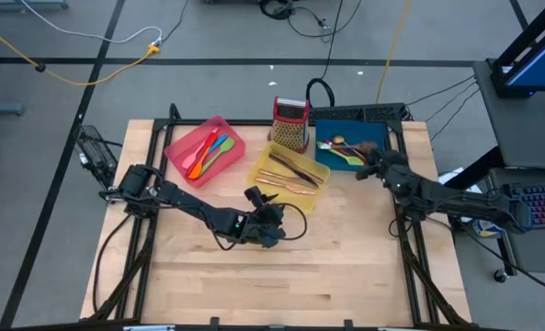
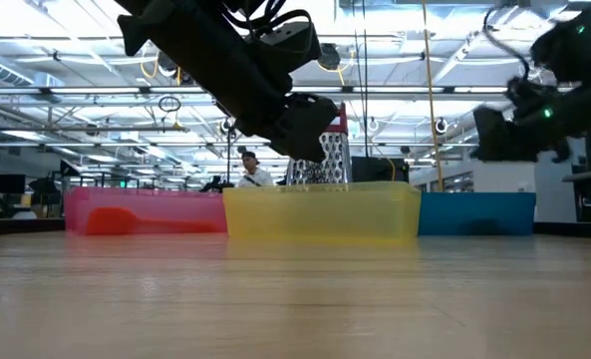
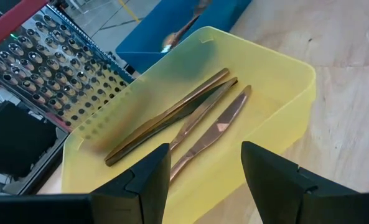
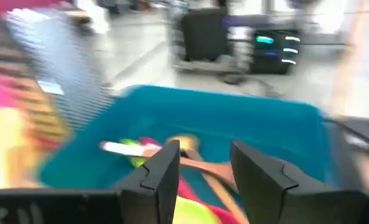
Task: Pick & Place Kitchen Items
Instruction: Return to Home Position
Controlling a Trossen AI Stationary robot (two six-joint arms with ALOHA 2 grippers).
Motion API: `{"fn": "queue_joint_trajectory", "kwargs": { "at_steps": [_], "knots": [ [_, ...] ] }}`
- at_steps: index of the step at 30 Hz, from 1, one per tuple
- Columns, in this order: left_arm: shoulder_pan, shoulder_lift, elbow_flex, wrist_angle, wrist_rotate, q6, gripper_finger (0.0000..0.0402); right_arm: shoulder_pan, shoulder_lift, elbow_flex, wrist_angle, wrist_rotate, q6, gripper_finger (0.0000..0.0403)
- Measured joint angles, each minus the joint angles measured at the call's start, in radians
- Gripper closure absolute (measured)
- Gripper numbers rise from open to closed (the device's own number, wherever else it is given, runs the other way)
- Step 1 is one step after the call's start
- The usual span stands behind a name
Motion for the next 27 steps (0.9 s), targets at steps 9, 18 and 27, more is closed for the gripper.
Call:
{"fn": "queue_joint_trajectory", "kwargs": {
  "at_steps": [9, 18, 27],
  "knots": [
    [-0.053, -0.142, 0.000, -0.036, 0.050, 0.001, 0.0232, 0.064, 0.000, 0.004, 0.288, -0.498, -0.124, 0.0303],
    [-0.128, -0.437, 0.001, -0.368, 0.049, -0.029, 0.0384, 0.155, -0.002, 0.006, 0.283, -0.614, -0.282, 0.0393],
    [-0.213, -0.750, 0.000, -0.711, 0.052, -0.154, 0.0390, 0.212, -0.002, 0.007, 0.279, -0.618, -0.350, 0.0400]
  ]
}}
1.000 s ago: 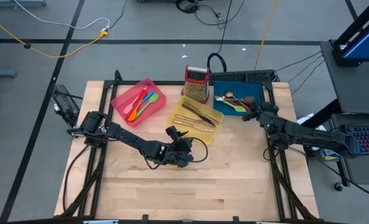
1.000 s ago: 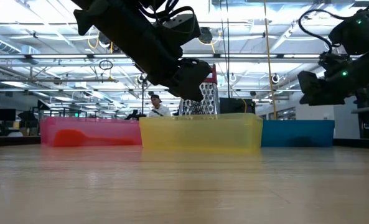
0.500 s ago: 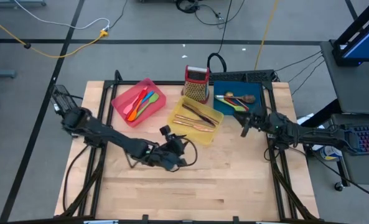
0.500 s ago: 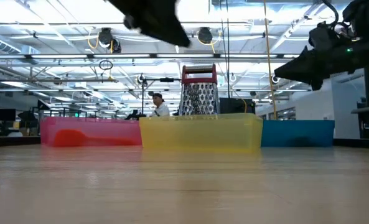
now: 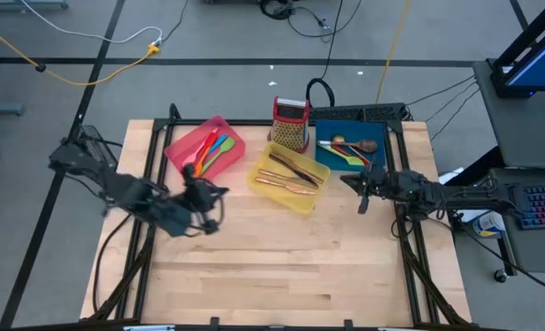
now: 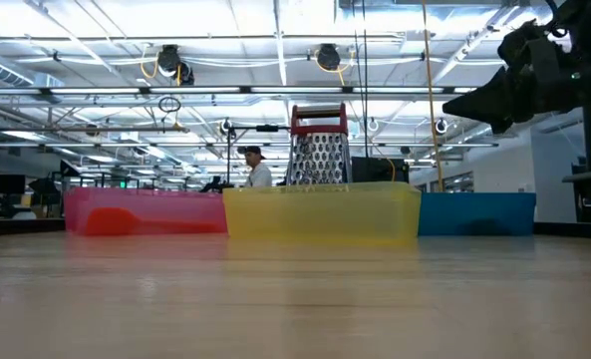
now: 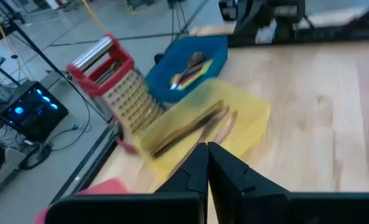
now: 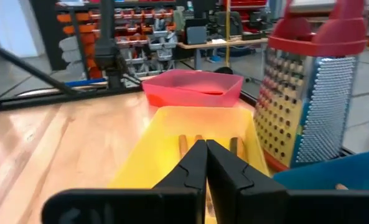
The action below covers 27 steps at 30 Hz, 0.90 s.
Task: Pick & Place Kitchen Items
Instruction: Return to Home Position
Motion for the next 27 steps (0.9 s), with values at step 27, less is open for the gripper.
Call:
{"fn": "queue_joint_trajectory", "kwargs": {
  "at_steps": [27],
  "knots": [
    [0.131, -0.706, -0.894, 0.766, 0.777, 0.530, 0.0394, 0.027, -0.002, -0.062, 0.140, -0.205, 0.054, 0.0399]
  ]
}}
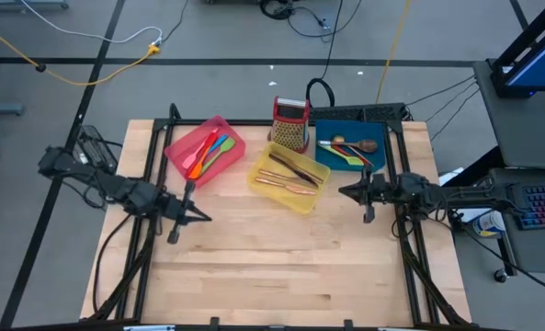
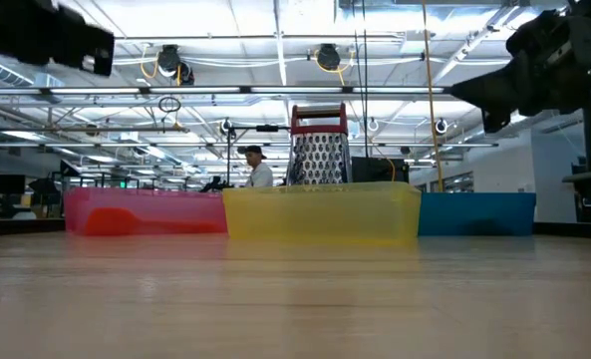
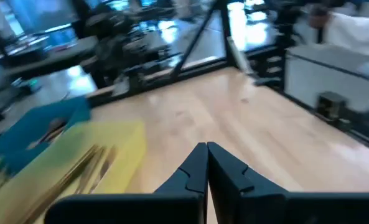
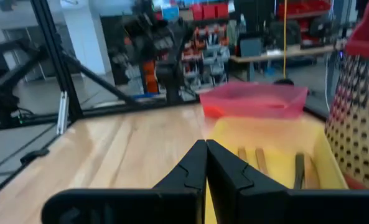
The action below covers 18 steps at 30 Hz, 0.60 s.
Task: Pick & Place Kitchen Items
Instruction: Return to Home Position
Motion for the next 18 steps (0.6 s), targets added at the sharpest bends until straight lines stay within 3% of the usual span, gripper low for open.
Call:
{"fn": "queue_joint_trajectory", "kwargs": {
  "at_steps": [7, 18],
  "knots": [
    [0.159, -0.141, -0.118, 0.012, 0.012, -0.040, 0.0398, 0.000, 0.000, -0.001, -0.002, -0.002, -0.054, 0.0399],
    [0.301, -0.340, -0.194, 0.016, 0.144, -0.039, 0.0395, 0.000, -0.028, -0.002, -0.024, -0.014, -0.059, 0.0399]
  ]
}}
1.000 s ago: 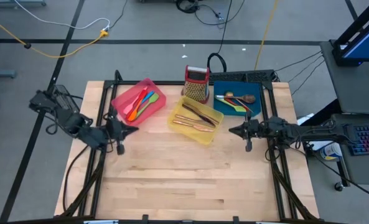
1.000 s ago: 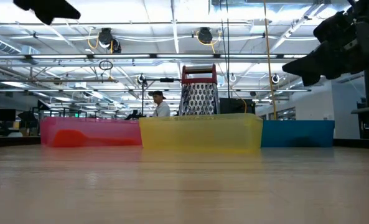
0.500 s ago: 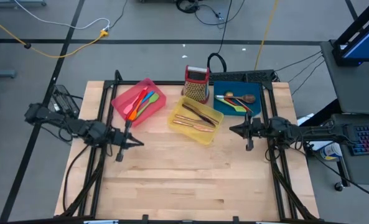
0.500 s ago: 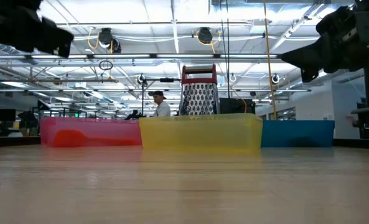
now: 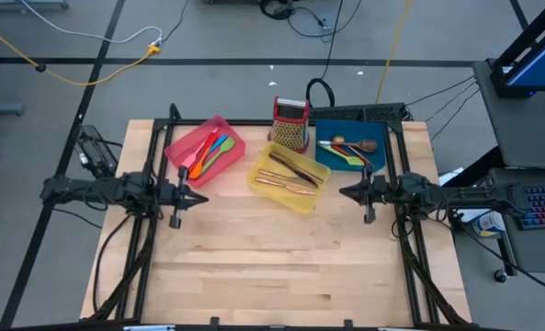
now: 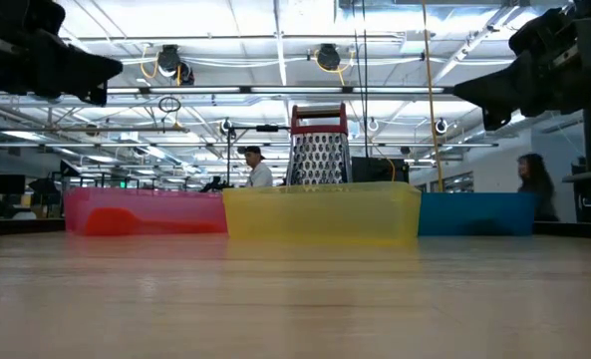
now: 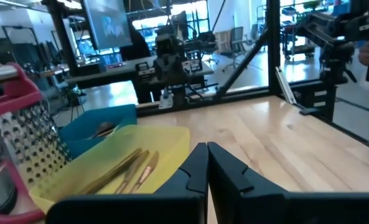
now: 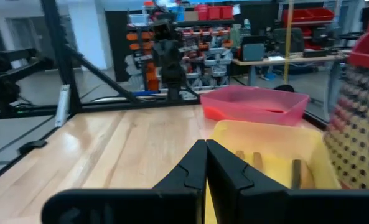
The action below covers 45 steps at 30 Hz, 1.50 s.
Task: Pick & Place Kitchen Items
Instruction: Return to Home Position
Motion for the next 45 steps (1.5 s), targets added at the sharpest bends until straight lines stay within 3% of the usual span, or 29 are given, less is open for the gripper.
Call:
{"fn": "queue_joint_trajectory", "kwargs": {
  "at_steps": [9, 15, 21, 29, 35, 45],
  "knots": [
    [0.062, -0.071, -0.063, 0.010, 0.031, -0.044, 0.0384, -0.003, -0.010, -0.001, -0.002, -0.040, -0.032, 0.0399],
    [0.088, -0.075, -0.063, 0.014, 0.108, -0.007, 0.0398, -0.003, -0.009, -0.001, -0.066, -0.038, -0.045, 0.0399],
    [0.113, -0.073, -0.062, -0.040, 0.108, -0.054, 0.0382, -0.003, -0.009, -0.002, -0.164, -0.037, -0.022, 0.0399],
    [0.136, -0.073, -0.061, -0.047, 0.107, -0.044, 0.0398, -0.003, -0.009, -0.002, -0.215, -0.036, -0.039, 0.0399],
    [0.146, -0.073, -0.061, -0.053, 0.077, -0.028, 0.0374, -0.003, -0.009, -0.002, -0.252, -0.033, -0.031, 0.0399],
    [0.145, -0.073, -0.061, -0.056, 0.045, -0.085, 0.0369, -0.003, -0.009, -0.002, -0.315, 0.068, -0.035, 0.0399]
  ]
}}
